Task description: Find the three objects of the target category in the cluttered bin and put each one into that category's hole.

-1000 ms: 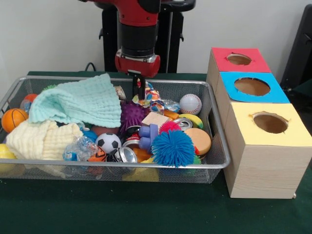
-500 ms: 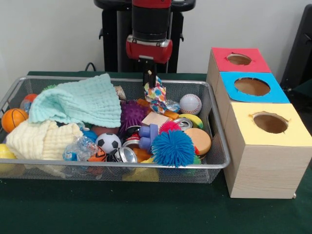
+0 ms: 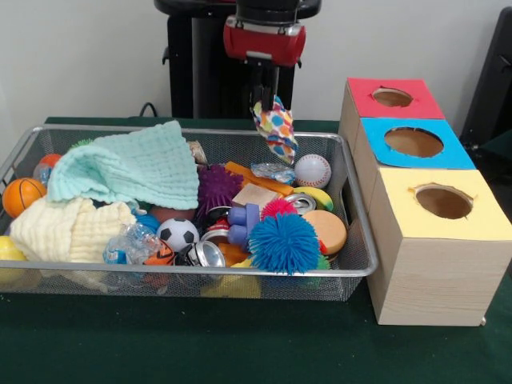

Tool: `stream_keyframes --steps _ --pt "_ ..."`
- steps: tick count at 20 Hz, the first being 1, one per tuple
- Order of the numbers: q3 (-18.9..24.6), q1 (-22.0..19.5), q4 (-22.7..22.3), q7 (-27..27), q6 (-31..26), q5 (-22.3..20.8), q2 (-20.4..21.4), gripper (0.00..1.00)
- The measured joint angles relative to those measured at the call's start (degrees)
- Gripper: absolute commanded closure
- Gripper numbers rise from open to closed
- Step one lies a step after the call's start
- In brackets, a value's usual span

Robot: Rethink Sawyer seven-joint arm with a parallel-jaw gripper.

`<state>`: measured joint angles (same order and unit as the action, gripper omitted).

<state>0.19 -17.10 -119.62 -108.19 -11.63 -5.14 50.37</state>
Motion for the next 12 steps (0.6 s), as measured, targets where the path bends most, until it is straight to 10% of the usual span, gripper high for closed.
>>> stream_keyframes --steps 12 --pt "-4.97 6.85 3.04 0.0 -13.59 3.62 7.43 1.0"
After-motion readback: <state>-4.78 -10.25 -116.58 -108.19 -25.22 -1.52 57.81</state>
